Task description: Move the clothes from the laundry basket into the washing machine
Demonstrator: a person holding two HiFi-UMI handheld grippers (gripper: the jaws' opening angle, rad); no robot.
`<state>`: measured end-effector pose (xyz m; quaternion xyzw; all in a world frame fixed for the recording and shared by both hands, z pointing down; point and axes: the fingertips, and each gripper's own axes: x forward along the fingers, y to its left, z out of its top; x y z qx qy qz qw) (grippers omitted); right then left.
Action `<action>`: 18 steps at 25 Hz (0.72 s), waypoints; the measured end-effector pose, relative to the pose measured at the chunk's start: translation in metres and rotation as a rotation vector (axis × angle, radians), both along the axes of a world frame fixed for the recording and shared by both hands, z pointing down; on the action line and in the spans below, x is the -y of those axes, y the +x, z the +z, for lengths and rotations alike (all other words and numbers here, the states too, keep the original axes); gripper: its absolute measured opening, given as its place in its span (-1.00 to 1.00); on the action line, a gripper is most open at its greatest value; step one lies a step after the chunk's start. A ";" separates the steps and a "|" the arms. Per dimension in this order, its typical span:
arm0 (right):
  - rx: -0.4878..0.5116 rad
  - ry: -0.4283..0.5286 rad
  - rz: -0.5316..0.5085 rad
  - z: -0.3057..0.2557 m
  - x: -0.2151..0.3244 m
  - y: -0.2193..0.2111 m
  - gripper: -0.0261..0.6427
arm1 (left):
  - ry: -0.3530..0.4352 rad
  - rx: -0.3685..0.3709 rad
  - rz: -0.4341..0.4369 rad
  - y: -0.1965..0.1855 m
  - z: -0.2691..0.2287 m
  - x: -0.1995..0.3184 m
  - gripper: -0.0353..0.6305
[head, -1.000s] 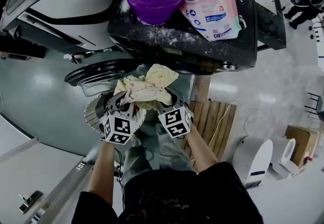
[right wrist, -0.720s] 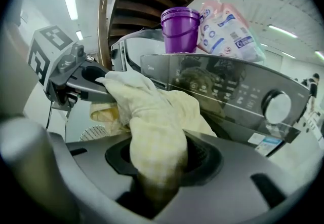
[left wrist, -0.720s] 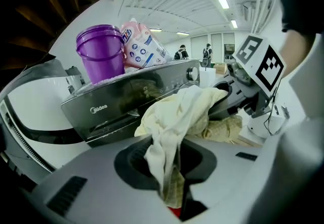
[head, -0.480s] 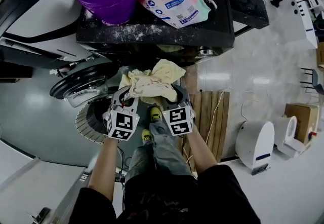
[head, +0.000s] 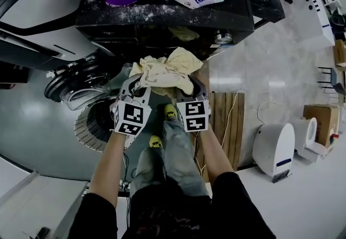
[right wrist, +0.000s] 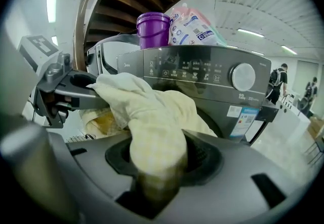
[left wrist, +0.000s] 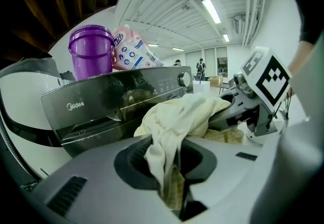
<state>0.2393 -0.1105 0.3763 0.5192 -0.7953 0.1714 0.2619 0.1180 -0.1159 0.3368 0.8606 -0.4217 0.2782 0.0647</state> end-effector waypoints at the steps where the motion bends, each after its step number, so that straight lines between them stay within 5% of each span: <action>1: 0.003 0.007 0.003 0.004 0.005 0.000 -0.39 | 0.008 -0.005 -0.005 0.000 0.004 0.005 -0.65; 18: 0.073 0.069 0.024 0.137 0.083 0.002 -0.39 | 0.105 -0.120 -0.109 0.003 0.137 0.084 -0.65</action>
